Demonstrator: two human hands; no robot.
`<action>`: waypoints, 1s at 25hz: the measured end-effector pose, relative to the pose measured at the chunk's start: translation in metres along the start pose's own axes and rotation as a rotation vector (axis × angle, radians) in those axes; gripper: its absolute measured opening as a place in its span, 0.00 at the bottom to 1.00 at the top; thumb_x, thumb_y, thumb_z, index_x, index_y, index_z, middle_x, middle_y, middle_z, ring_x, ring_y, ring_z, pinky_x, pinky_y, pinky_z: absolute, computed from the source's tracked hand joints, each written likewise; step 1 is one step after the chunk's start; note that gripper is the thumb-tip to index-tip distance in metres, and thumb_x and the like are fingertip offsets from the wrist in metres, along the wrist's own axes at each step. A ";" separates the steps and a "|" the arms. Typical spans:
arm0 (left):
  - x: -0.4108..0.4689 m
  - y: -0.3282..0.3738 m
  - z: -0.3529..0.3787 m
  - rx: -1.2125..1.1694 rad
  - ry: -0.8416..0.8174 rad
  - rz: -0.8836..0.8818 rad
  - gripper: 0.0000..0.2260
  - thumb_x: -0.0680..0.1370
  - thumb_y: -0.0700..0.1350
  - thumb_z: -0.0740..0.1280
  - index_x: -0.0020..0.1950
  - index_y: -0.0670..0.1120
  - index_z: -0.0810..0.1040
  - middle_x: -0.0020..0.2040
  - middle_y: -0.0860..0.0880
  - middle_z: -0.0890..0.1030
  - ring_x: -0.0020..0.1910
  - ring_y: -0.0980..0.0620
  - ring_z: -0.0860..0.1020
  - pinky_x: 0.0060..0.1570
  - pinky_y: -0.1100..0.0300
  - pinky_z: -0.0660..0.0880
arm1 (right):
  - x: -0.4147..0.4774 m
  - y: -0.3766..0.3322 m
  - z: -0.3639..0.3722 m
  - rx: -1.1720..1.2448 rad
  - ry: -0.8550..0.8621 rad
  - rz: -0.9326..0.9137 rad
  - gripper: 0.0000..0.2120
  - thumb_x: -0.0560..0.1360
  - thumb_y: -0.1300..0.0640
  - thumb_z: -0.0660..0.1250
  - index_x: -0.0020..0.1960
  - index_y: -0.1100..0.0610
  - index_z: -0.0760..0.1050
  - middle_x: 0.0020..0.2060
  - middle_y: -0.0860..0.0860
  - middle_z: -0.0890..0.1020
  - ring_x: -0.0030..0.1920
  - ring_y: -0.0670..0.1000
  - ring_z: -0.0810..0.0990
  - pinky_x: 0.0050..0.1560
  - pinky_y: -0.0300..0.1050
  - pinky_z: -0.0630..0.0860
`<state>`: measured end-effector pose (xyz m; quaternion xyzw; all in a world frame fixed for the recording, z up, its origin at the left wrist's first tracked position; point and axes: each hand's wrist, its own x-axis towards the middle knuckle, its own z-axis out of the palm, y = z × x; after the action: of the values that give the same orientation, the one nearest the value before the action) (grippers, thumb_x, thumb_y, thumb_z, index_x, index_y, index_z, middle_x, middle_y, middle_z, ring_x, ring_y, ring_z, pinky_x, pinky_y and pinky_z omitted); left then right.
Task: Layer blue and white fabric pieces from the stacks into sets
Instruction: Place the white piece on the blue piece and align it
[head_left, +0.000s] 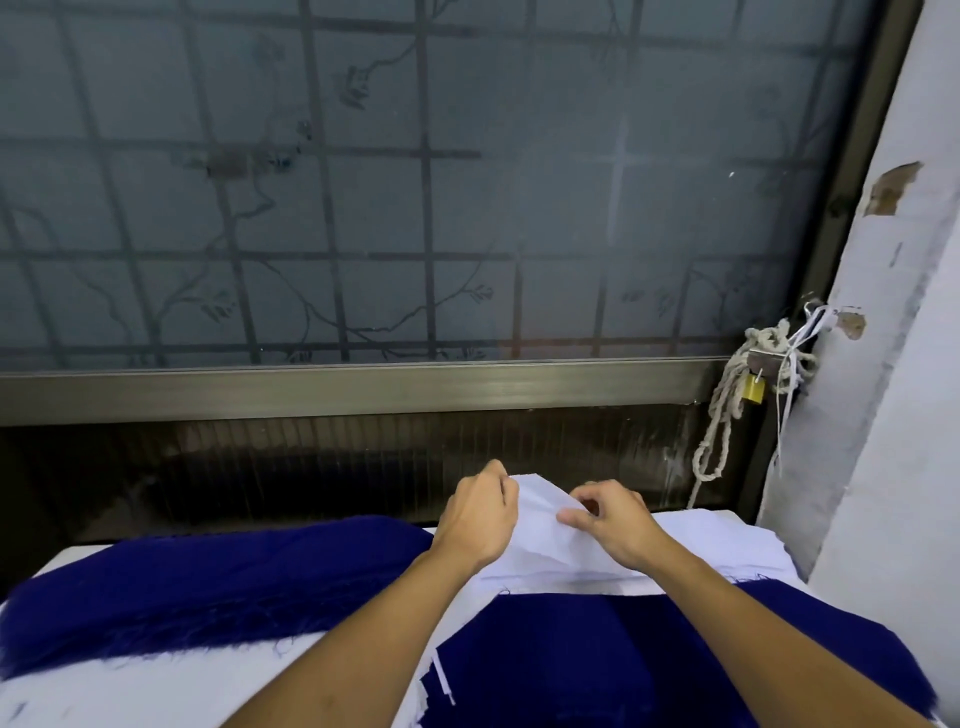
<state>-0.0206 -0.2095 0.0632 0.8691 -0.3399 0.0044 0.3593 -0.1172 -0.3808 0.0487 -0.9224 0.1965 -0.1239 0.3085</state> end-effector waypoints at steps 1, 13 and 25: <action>-0.003 0.002 -0.009 -0.045 0.006 0.003 0.13 0.87 0.48 0.53 0.44 0.48 0.68 0.38 0.48 0.75 0.32 0.53 0.72 0.33 0.55 0.77 | -0.004 -0.003 -0.005 -0.026 -0.001 -0.018 0.08 0.79 0.48 0.70 0.46 0.53 0.82 0.41 0.47 0.79 0.44 0.48 0.79 0.43 0.40 0.73; -0.050 -0.041 -0.148 -0.278 0.341 -0.135 0.15 0.86 0.48 0.53 0.46 0.43 0.72 0.44 0.46 0.76 0.44 0.45 0.79 0.43 0.49 0.83 | -0.060 -0.037 -0.046 0.130 0.053 -0.064 0.09 0.77 0.55 0.74 0.41 0.57 0.78 0.35 0.51 0.80 0.40 0.51 0.79 0.43 0.46 0.73; -0.141 -0.126 -0.180 -0.248 0.486 -0.375 0.11 0.86 0.48 0.60 0.47 0.46 0.76 0.44 0.50 0.79 0.44 0.54 0.76 0.51 0.53 0.73 | -0.114 -0.062 -0.020 0.361 0.096 0.014 0.13 0.83 0.54 0.65 0.46 0.62 0.80 0.31 0.51 0.76 0.36 0.51 0.75 0.46 0.46 0.76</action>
<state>-0.0117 0.0508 0.0829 0.8399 -0.0761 0.1038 0.5273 -0.2083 -0.2961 0.0907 -0.8437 0.1921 -0.1990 0.4601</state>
